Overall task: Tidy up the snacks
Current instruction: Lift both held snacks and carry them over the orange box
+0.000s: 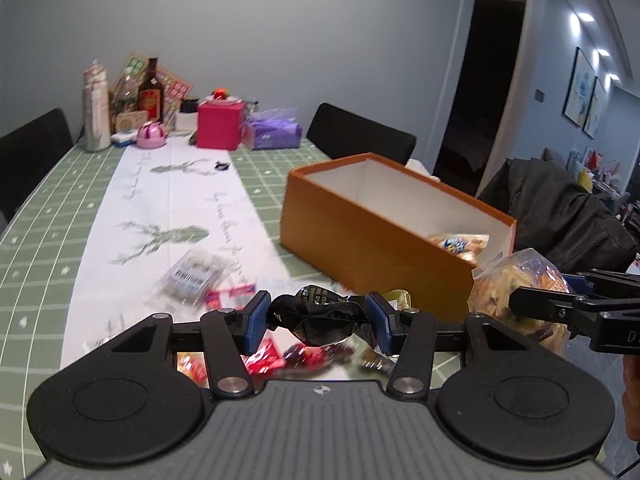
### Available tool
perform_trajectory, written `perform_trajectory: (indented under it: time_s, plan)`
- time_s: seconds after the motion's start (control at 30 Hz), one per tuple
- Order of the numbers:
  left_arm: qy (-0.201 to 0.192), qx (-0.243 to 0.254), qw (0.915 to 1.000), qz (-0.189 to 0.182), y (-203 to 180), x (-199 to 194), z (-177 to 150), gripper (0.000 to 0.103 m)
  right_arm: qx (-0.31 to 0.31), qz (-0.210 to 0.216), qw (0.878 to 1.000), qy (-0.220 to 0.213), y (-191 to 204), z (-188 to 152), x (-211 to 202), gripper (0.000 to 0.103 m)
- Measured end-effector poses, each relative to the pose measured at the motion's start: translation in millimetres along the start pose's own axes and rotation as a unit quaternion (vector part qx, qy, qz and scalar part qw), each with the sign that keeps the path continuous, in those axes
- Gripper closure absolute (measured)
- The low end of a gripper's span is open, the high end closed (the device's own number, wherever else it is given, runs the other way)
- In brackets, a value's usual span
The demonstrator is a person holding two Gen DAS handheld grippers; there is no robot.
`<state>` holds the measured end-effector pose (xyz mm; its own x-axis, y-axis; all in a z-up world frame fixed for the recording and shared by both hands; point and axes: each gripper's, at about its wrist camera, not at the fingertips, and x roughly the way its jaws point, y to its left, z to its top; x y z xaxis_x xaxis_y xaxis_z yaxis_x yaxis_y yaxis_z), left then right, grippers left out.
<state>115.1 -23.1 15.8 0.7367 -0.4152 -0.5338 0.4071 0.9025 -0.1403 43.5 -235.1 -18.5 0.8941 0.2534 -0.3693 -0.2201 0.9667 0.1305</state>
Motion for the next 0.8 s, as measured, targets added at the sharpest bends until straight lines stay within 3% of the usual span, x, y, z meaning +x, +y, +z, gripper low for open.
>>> perform_trajectory:
  time_s: [0.53,0.8]
  plan:
    - [-0.008,0.070,0.9946,-0.075,-62.8,53.0,64.6,0.044,0.012,-0.048,0.999,-0.016,-62.7,69.7,1.9,0.044]
    - [0.000,0.103,0.9905,-0.091,-84.5,82.8,85.1,0.044,0.024,-0.066,0.998,-0.006,-91.7,95.7,20.1,0.044]
